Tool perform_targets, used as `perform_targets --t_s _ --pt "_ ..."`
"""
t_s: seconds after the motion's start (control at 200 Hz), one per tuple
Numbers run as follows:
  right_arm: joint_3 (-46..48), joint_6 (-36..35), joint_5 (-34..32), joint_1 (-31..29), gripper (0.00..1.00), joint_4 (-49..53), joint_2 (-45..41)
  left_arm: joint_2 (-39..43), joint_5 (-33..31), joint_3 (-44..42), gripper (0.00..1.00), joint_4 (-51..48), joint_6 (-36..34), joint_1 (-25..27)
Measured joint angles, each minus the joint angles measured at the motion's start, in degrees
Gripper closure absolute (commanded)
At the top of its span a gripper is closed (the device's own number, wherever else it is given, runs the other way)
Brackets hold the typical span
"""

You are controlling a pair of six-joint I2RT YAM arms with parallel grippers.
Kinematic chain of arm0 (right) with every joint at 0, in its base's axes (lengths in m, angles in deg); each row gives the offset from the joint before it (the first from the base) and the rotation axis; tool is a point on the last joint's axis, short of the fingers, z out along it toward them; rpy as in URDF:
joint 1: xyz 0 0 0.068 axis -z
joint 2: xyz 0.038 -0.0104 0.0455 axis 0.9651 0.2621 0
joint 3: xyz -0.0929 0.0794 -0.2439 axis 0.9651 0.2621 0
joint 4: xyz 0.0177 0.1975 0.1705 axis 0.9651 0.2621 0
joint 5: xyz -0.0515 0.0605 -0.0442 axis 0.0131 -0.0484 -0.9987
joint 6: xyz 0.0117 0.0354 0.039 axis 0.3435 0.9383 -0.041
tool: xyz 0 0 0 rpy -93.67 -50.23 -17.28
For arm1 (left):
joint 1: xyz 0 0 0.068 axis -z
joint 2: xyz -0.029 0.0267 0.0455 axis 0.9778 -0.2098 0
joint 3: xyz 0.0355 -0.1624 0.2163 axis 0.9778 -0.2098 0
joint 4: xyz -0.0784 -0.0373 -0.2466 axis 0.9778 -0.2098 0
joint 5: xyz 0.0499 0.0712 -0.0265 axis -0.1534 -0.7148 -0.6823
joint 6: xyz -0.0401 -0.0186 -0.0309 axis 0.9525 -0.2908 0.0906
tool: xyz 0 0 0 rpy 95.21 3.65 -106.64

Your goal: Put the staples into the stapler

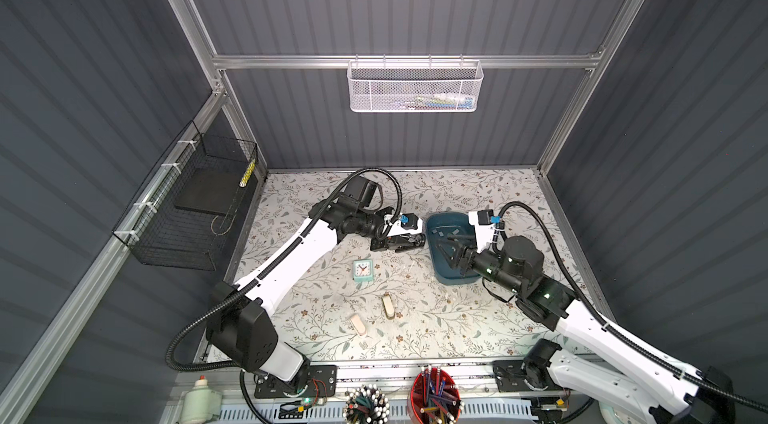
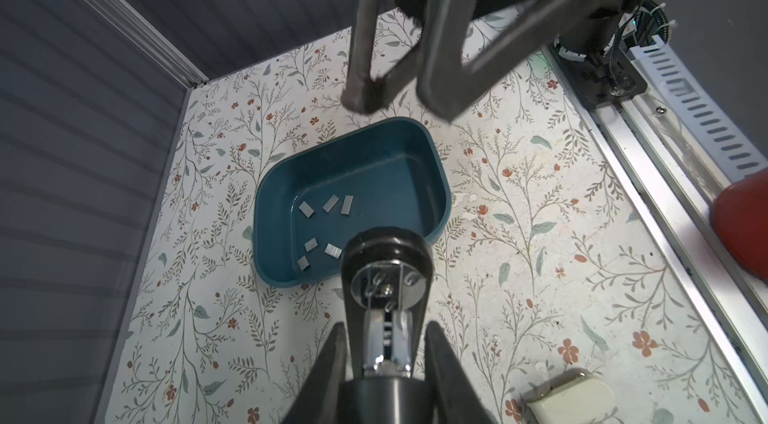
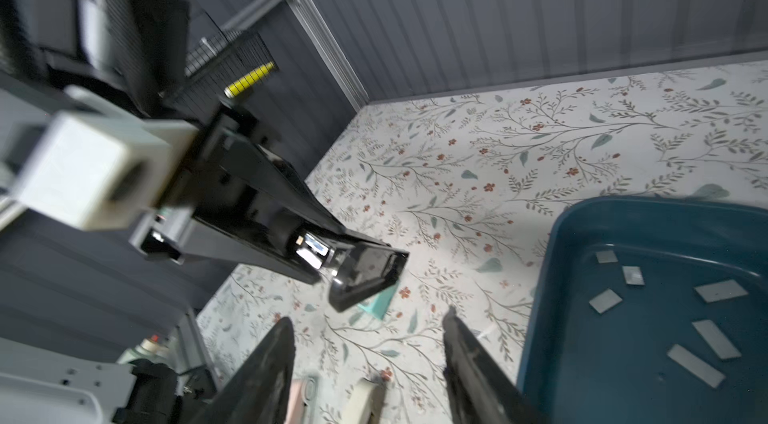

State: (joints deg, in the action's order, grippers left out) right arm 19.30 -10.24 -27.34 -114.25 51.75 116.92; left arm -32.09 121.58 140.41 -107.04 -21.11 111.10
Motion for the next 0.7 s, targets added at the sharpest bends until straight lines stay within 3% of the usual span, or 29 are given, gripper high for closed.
perform_targets --t_s 0.195,0.295,0.435,0.665,0.7 --pt "-4.11 6.01 2.58 -0.37 0.45 -0.87 8.57 0.0 -0.2 -0.57 1.0 0.57 0.5 0.02" --pt "-5.18 7.56 3.41 -0.72 0.52 -1.57 13.27 0.0 -0.17 -0.57 1.0 0.92 0.52 0.02" --pt "-5.55 9.7 3.8 -0.81 0.67 -3.04 17.42 0.0 -0.66 -0.81 1.0 1.05 0.55 0.02" --pt "-5.49 12.57 3.78 -1.22 1.0 -6.21 19.91 0.0 -1.73 -1.7 1.0 1.95 0.92 -0.28" --pt "-5.2 13.11 3.91 -0.94 1.0 -7.06 20.17 0.02 -1.99 -1.7 1.0 2.29 0.92 -0.33"
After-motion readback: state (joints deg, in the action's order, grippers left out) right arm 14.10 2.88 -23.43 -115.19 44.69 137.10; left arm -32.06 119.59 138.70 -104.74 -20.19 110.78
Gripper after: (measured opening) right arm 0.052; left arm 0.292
